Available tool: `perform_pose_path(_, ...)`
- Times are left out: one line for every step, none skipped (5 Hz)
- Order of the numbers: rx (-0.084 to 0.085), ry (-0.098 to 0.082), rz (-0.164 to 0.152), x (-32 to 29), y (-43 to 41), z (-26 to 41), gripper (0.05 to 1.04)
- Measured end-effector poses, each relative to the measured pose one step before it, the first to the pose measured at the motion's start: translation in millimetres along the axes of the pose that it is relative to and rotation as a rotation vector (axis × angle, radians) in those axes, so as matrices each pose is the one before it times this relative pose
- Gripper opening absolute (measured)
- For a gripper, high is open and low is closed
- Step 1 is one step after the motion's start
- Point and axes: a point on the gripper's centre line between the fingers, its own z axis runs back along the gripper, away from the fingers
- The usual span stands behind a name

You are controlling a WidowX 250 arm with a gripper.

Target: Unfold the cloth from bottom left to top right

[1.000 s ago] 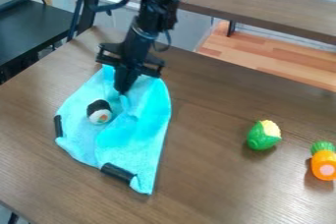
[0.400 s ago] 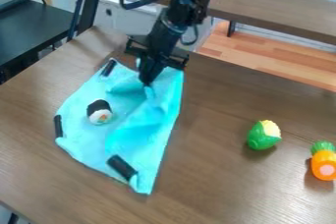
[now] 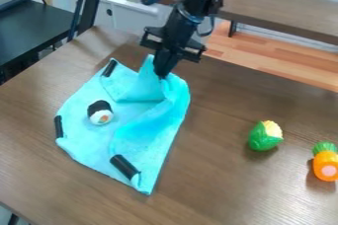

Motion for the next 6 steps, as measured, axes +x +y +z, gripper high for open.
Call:
perform_pose_path(0.0007,0.0105,-0.0095,-2.00,-12.06,2.64,0.051)
perform_pose_path(-0.0072,0.0022,-0.0011,-0.10,-6.39,3.74,0.051)
perform_pose_path(-0.0155,-0.0029,-0.0053,-0.76,-9.23,7.80,0.051)
perform_pose_path(-0.0134,0.0078,0.0021,1.70,-11.12,8.50,0.051)
perform_pose_path(-0.0129,-0.0016,0.0051,4.01,-9.09,8.66,0.051)
perform_pose_path(0.0017,0.0092,0.0019,1.47,-7.73,-0.40,0.051)
